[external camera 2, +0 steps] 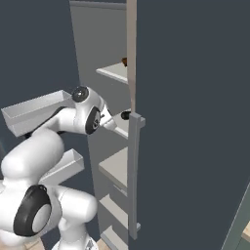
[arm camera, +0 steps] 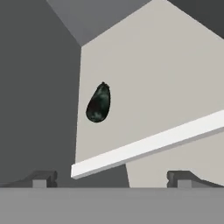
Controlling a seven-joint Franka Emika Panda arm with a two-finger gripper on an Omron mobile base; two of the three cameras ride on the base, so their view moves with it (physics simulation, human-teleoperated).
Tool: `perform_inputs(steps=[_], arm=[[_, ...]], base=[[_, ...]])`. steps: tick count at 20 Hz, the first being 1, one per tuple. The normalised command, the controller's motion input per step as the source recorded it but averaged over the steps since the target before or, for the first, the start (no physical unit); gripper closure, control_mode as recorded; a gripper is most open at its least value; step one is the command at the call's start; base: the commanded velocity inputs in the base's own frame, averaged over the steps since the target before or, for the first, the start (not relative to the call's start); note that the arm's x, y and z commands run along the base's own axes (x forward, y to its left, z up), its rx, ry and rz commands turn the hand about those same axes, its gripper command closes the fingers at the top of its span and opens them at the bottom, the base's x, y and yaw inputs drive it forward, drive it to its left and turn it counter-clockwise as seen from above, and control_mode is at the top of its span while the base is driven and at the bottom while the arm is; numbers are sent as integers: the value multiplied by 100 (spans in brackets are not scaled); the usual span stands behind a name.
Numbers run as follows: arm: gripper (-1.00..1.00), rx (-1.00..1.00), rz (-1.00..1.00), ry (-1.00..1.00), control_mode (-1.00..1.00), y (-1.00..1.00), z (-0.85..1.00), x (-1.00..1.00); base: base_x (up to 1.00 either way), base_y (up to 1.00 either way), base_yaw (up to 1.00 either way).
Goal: Take the eggplant and lime from the second highest rack and move them to the highest rack where the sweet potato and corn are located, to maximize freezer space. Close the freezer door after rearranging.
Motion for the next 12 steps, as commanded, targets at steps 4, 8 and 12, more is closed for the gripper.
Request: perform_inputs(steps=[4, 8, 12], arm=[[-100, 16, 0, 0, -100, -30, -9, 62], [-100, 17, 0, 0, -100, -23, -9, 51], [-100, 10, 0, 0, -100, -11, -8, 51]], base=[[0, 0, 0], [0, 0, 0], [0, 0, 0]])
